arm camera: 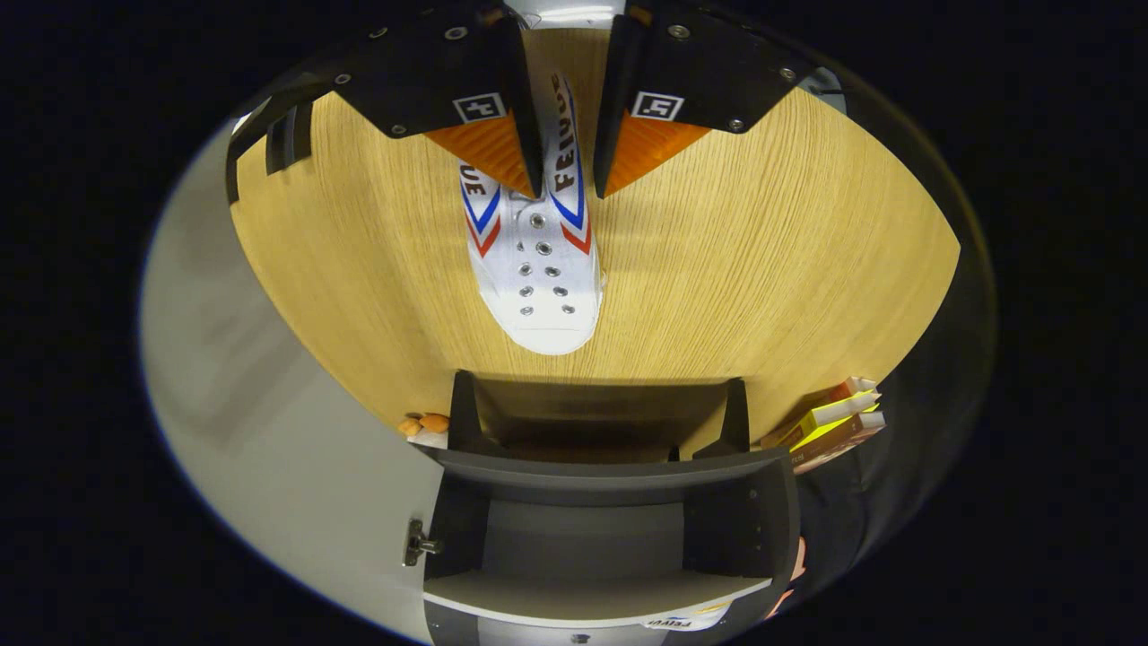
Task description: Open the shoe cabinet door, grab the shoes and put them into the shoe cabinet, then close the shoe cabinet door.
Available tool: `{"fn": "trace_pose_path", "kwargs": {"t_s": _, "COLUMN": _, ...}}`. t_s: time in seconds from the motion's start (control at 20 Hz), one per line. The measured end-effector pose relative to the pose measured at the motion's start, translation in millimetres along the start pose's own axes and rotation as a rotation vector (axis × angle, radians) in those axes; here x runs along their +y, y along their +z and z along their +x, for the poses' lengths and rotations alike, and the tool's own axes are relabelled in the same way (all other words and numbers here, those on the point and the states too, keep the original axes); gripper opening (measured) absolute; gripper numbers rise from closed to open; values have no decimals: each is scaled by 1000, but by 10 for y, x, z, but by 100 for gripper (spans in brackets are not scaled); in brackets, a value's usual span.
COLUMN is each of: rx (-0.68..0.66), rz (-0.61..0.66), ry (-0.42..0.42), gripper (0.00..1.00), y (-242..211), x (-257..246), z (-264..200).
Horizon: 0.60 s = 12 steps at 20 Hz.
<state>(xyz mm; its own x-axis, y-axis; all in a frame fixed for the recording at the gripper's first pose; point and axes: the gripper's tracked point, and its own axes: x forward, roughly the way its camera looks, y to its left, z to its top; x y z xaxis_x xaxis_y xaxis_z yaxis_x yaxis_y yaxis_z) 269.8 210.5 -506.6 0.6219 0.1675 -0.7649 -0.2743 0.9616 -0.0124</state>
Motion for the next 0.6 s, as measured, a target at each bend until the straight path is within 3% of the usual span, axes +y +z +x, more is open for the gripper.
{"fn": "trace_pose_path", "kwargs": {"t_s": 0.3, "rx": -18, "rz": -50, "ry": 58, "gripper": 2, "y": 83, "x": 69, "z": -30}}
{"fn": "trace_pose_path", "kwargs": {"t_s": 0.6, "rx": -79, "rz": -31, "ry": 81, "gripper": 0, "y": 403, "x": 85, "z": -411}}
